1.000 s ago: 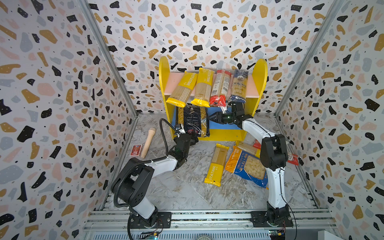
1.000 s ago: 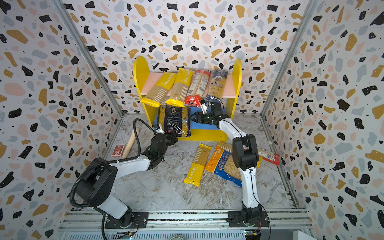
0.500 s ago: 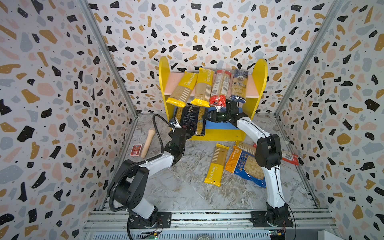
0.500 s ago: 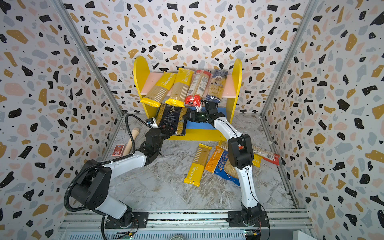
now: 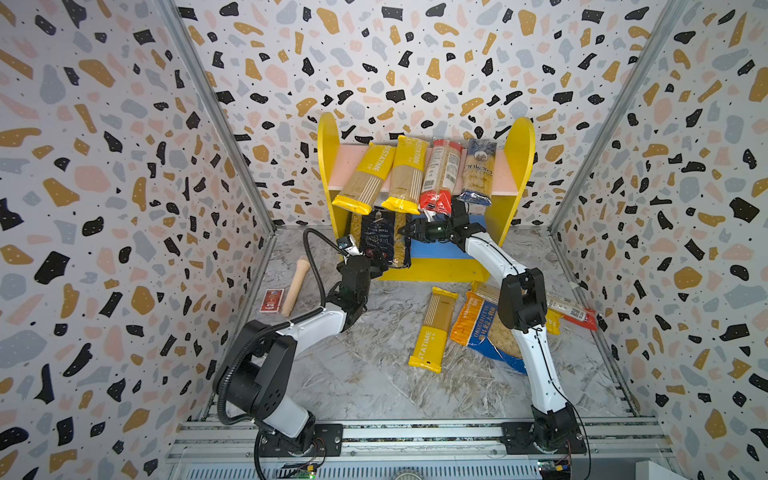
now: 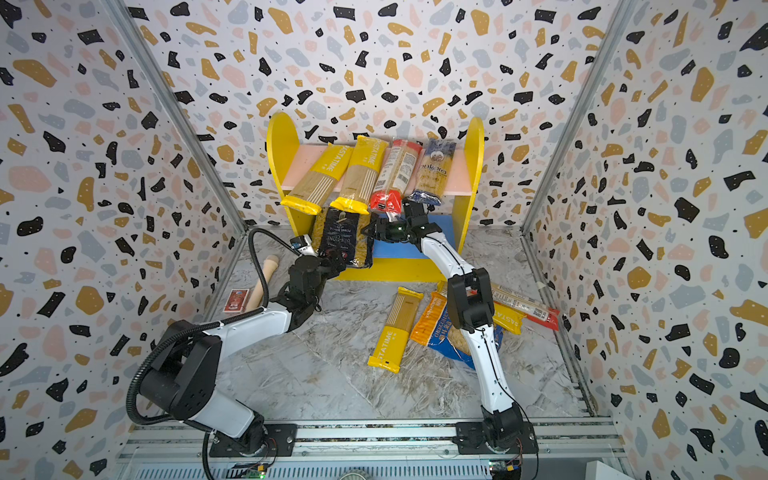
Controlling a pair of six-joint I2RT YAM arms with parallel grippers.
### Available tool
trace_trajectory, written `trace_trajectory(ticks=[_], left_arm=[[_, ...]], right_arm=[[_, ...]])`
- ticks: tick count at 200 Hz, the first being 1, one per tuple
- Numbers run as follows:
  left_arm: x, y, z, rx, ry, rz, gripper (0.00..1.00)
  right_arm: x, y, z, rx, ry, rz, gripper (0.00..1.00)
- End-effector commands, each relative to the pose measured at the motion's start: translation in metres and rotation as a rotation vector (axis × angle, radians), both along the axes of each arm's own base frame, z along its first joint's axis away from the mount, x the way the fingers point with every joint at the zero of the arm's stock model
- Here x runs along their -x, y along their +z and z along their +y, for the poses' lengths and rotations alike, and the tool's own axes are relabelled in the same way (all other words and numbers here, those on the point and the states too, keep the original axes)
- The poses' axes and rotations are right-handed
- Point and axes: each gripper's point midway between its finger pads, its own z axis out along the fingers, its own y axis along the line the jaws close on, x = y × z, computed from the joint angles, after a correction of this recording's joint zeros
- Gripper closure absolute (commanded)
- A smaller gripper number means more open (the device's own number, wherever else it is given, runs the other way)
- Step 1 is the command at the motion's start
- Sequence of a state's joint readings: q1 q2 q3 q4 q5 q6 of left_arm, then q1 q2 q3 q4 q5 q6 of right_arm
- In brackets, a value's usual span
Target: Place and organize the pasta boxes and bags onto the shelf
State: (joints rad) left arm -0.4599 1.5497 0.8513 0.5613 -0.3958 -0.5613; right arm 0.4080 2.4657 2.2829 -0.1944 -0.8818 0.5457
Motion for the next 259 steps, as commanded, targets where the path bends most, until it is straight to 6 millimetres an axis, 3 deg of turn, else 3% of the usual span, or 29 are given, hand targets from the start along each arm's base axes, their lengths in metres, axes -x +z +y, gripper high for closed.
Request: trace_trajectory(ticks=[1, 63, 120, 155, 198, 224, 246, 259], left_arm=[[0.004, 0.033, 0.002, 0.059, -0.009, -0.097, 0.06], [0.025, 0.041, 0.006, 0.093, -0.038, -0.1, 0.05], [0.051, 0.064, 0.017, 0.124, -0.047, -0.139, 0.04], [0.067, 0.071, 0.026, 0.141, -0.04, -0.151, 0.03], [0.092, 0.073, 0.036, 0.172, -0.051, -0.146, 0.03], [0.115, 0.055, 0.041, 0.209, -0.069, -0.109, 0.02], [0.134, 0.032, 0.04, 0.2, -0.085, -0.045, 0.0], [0.143, 0.017, 0.035, 0.186, -0.108, 0.009, 0.0]], right_arm=[[0.008, 0.032, 0.004, -0.019, 0.015, -0.057, 0.44], [0.019, 0.058, -0.037, -0.024, -0.036, -0.111, 0.35], [0.043, 0.079, -0.049, -0.026, -0.041, -0.146, 0.34], [0.065, 0.077, -0.051, -0.005, -0.04, -0.147, 0.34], [0.098, 0.067, -0.069, 0.052, -0.073, -0.117, 0.34], [0.122, 0.046, -0.098, 0.22, -0.196, -0.115, 0.33], [0.137, 0.021, -0.143, 0.414, -0.369, -0.082, 0.33], [0.149, 0.007, -0.173, 0.512, -0.465, -0.062, 0.25]])
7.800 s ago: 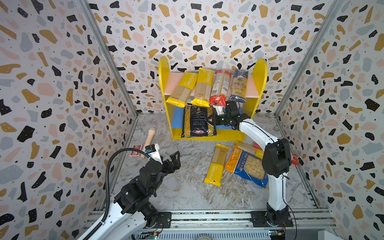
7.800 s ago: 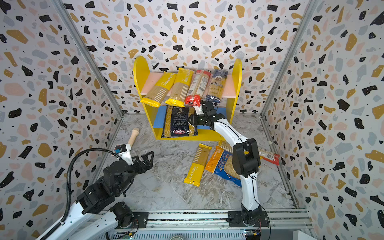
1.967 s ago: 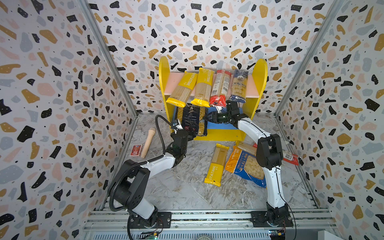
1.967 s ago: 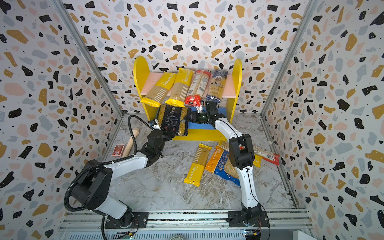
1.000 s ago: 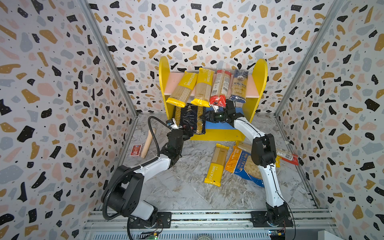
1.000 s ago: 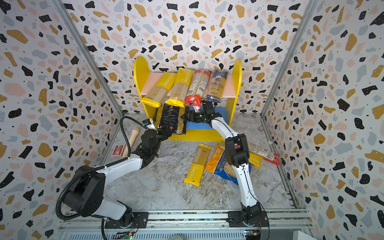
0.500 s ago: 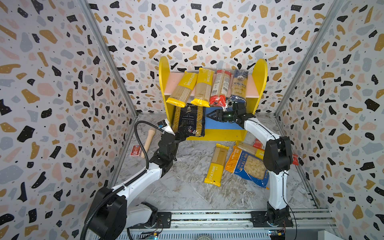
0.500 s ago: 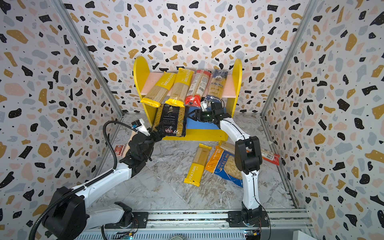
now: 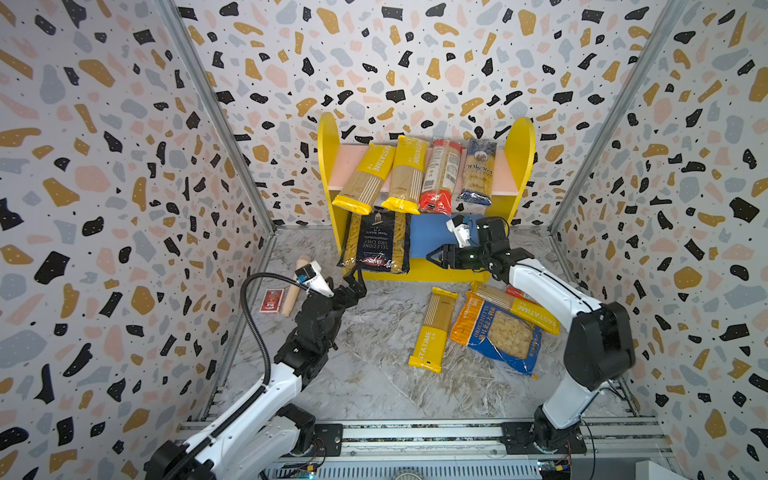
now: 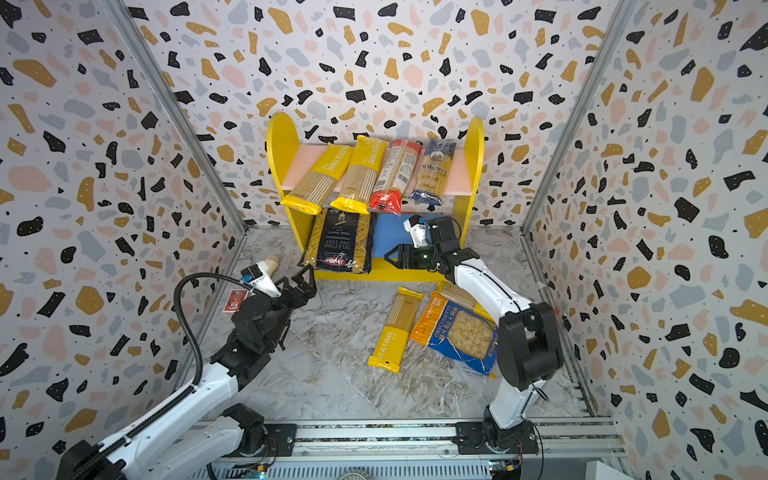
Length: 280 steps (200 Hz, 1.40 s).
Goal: Place and organize the pasta boxes and bags onto the shelf
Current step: 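Release the Barilla bag and withdraw both grippers from the shelf, then lower the right gripper onto the blue orecchiette bag while left gripper approaches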
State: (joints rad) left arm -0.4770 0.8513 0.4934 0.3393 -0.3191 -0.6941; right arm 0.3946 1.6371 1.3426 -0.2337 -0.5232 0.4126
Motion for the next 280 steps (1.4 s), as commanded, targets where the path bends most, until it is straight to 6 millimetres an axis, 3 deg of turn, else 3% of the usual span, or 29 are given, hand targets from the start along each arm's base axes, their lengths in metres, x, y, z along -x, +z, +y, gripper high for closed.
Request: trace_trajectory(ticks=[1, 23, 51, 85, 100, 118, 155, 181, 222, 280], left_arm=[[0.016, -0.028, -0.008, -0.014, -0.047, 0.095, 0.0], [0.03, -0.049, -0.031, -0.029, -0.136, 0.165, 0.0], [0.046, -0.061, -0.057, -0.054, -0.219, 0.198, 0.0], [0.055, -0.07, -0.069, -0.092, -0.275, 0.225, 0.0], [0.057, -0.073, -0.075, -0.099, -0.307, 0.236, 0.0], [0.055, -0.074, -0.086, -0.106, -0.347, 0.244, 0.0], [0.038, -0.064, -0.12, -0.136, -0.428, 0.244, 0.0], [0.022, -0.053, -0.143, -0.135, -0.463, 0.233, 0.0], [0.006, -0.048, -0.172, -0.136, -0.525, 0.233, 0.0], [0.006, -0.059, -0.174, -0.162, -0.536, 0.256, 0.0]], right_arm=[[0.014, -0.017, -0.059, 0.233, -0.213, -0.009, 0.25], [0.034, -0.04, -0.105, 0.282, -0.338, 0.053, 0.23], [0.063, -0.07, -0.161, 0.345, -0.506, 0.139, 0.22], [0.099, -0.105, -0.21, 0.344, -0.691, 0.283, 0.22], [0.114, -0.111, -0.224, 0.362, -0.764, 0.312, 0.22], [0.128, -0.115, -0.234, 0.341, -0.816, 0.342, 0.21], [0.156, -0.142, -0.259, 0.287, -0.909, 0.444, 0.21], [0.163, -0.141, -0.263, 0.288, -0.95, 0.467, 0.21], [0.177, -0.163, -0.263, 0.277, -0.979, 0.562, 0.21], [0.187, -0.183, -0.268, 0.283, -1.044, 0.617, 0.2]])
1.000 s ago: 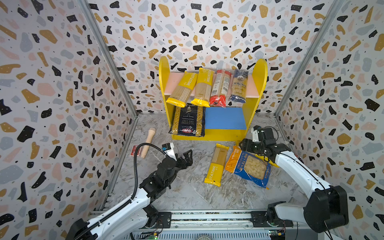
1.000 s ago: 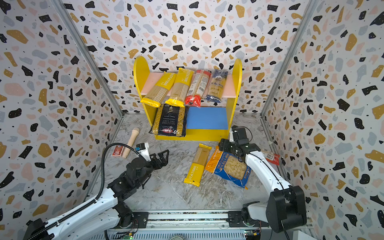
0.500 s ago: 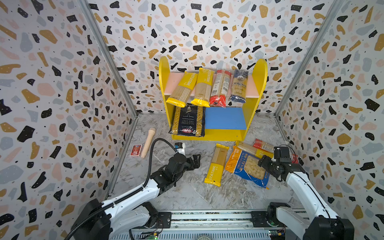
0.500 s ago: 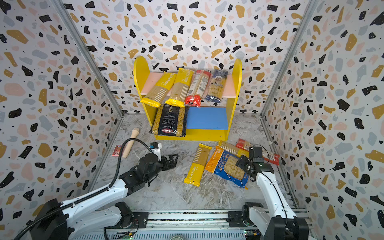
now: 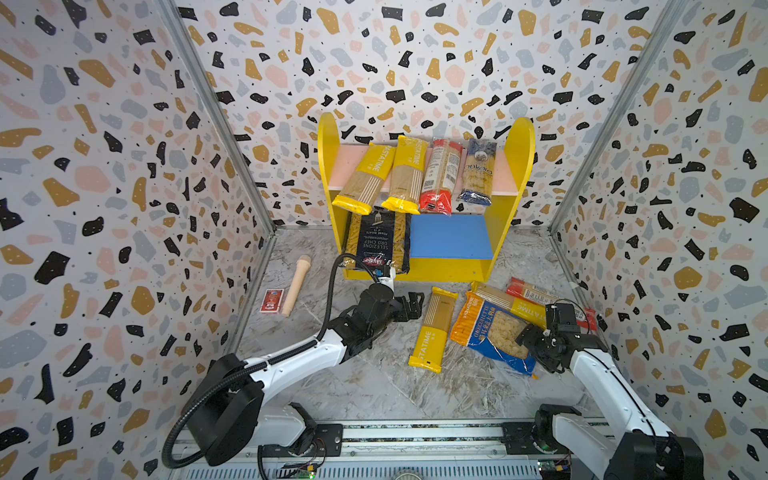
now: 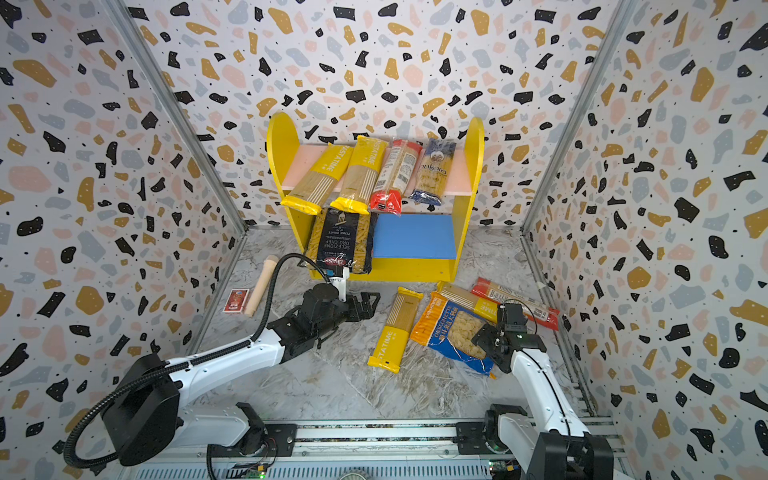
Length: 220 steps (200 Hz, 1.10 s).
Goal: Place and organize the pasta boxes and bags onto the shelf
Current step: 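Lower the right gripper onto the blue orecchiette bag while left gripper approaches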
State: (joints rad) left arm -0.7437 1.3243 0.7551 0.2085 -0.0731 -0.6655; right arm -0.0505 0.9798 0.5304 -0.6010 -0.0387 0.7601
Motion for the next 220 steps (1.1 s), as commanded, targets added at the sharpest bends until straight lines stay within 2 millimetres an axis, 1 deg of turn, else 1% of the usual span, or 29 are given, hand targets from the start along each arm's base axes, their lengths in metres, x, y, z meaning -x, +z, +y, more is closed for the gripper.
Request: trace_trajectory(ticks=[1, 11, 22, 45, 64, 77, 90, 97, 107, 133, 134, 136, 137, 139, 157, 177, 190, 201, 220], left_arm=[[0.0, 0.016, -0.006, 0.02, -0.028, -0.047, 0.0], [0.002, 0.014, -0.005, 0.019, -0.031, -0.042, 0.0], [0.004, 0.012, -0.003, 0.017, -0.03, -0.039, 0.0], [0.007, 0.008, 0.003, -0.003, -0.017, -0.036, 0.0], [0.01, 0.004, 0.011, -0.018, 0.0, -0.034, 0.0], [0.012, 0.0, 0.015, -0.028, 0.01, -0.029, 0.0], [0.013, -0.004, 0.018, -0.04, 0.014, -0.024, 0.0], [0.014, -0.007, 0.019, -0.047, 0.017, -0.019, 0.0], [0.013, -0.011, 0.02, -0.052, 0.02, -0.011, 0.0], [0.01, -0.018, 0.013, -0.065, 0.003, 0.006, 0.0], [0.01, -0.019, 0.013, -0.066, 0.003, 0.007, 0.0], [0.01, -0.02, 0.012, -0.069, 0.001, 0.008, 0.0], [0.009, -0.02, 0.012, -0.071, 0.001, 0.008, 0.0], [0.009, -0.021, 0.011, -0.073, 0.0, 0.009, 0.0], [0.003, -0.026, 0.002, -0.084, -0.017, 0.027, 0.0], [-0.003, -0.029, -0.01, -0.087, -0.036, 0.039, 0.0], [-0.007, -0.031, -0.016, -0.086, -0.044, 0.045, 0.0], [-0.009, -0.031, -0.021, -0.085, -0.049, 0.044, 0.0], [-0.013, -0.038, -0.029, -0.099, -0.059, 0.055, 0.0]], right_arm=[[0.006, -0.008, -0.004, 0.003, -0.046, 0.031, 0.2], [0.006, -0.013, -0.003, -0.004, -0.044, 0.041, 0.2], [0.003, -0.019, 0.003, -0.031, -0.019, 0.038, 0.2], [-0.01, -0.025, 0.023, -0.116, 0.056, -0.01, 0.2], [-0.018, -0.024, 0.039, -0.149, 0.116, -0.057, 0.21], [-0.025, -0.018, 0.055, -0.17, 0.185, -0.101, 0.2], [-0.029, -0.015, 0.066, -0.179, 0.23, -0.126, 0.2], [-0.029, -0.015, 0.071, -0.191, 0.246, -0.138, 0.2], [-0.028, -0.017, 0.073, -0.202, 0.242, -0.148, 0.2], [-0.019, -0.018, 0.081, -0.254, 0.269, -0.196, 0.18], [-0.018, -0.018, 0.082, -0.257, 0.27, -0.196, 0.16], [-0.017, -0.018, 0.082, -0.26, 0.272, -0.194, 0.05], [-0.017, -0.018, 0.082, -0.261, 0.272, -0.195, 0.02], [-0.015, -0.019, 0.082, -0.261, 0.269, -0.191, 0.0], [-0.007, -0.019, 0.082, -0.263, 0.278, -0.197, 0.01], [-0.003, -0.015, 0.084, -0.273, 0.288, -0.219, 0.01], [0.0, -0.016, 0.084, -0.276, 0.291, -0.214, 0.01], [0.0, -0.018, 0.089, -0.3, 0.309, -0.219, 0.01], [-0.002, -0.023, 0.098, -0.346, 0.339, -0.229, 0.01]])
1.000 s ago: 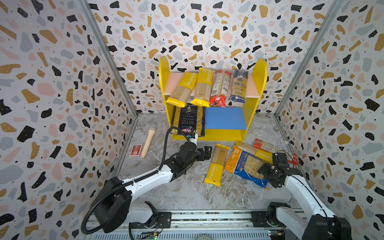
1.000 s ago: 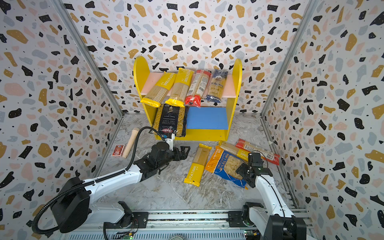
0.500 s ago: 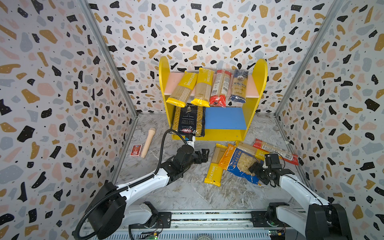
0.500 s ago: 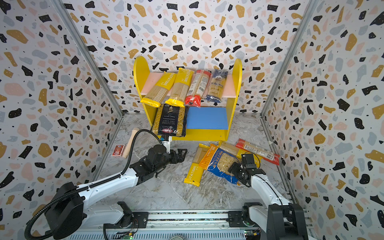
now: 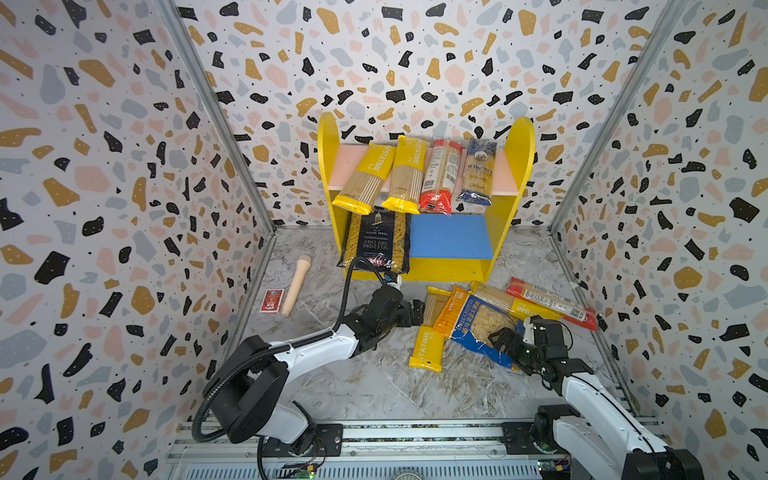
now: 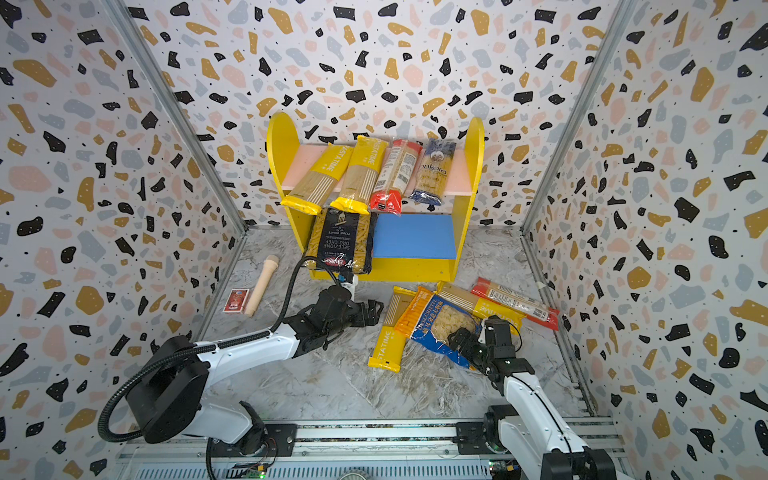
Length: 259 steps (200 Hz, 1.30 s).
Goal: Place and organize the pasta boxes and bags onto the shelf
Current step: 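Lower the right gripper onto the blue orecchiette bag while left gripper approaches, then grasp the blue orecchiette bag with the right gripper while left gripper steadies it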
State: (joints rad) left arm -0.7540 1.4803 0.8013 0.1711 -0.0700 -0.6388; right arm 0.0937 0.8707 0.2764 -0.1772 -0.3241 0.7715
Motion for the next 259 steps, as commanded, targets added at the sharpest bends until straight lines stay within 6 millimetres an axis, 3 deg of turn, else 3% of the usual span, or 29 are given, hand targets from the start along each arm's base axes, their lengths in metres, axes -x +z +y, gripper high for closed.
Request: trace_trajectory(ticks=[1, 51, 102, 136, 210, 259], left_arm=[[-0.007, 0.012, -0.017, 0.02, -0.034, -0.036, 0.0], [-0.016, -0.02, -0.033, -0.025, -0.037, 0.009, 0.02], [-0.039, -0.035, -0.045, -0.108, -0.023, 0.021, 0.08], [-0.043, -0.05, -0.055, -0.111, -0.042, 0.057, 0.13], [-0.027, -0.077, -0.07, -0.094, -0.108, 0.121, 0.35], [-0.006, -0.08, -0.088, -0.086, -0.185, 0.134, 0.39]], right_arm=[[0.011, -0.013, 0.018, -0.078, 0.075, 0.043, 0.01], [-0.006, -0.009, 0.038, -0.17, 0.157, 0.003, 0.01], [-0.011, -0.011, 0.039, -0.162, 0.173, 0.003, 0.01], [-0.016, -0.02, 0.044, -0.183, 0.195, 0.033, 0.01], [-0.032, -0.016, 0.046, -0.176, 0.215, 0.008, 0.01], [-0.04, -0.019, 0.066, -0.201, 0.279, 0.008, 0.0]])
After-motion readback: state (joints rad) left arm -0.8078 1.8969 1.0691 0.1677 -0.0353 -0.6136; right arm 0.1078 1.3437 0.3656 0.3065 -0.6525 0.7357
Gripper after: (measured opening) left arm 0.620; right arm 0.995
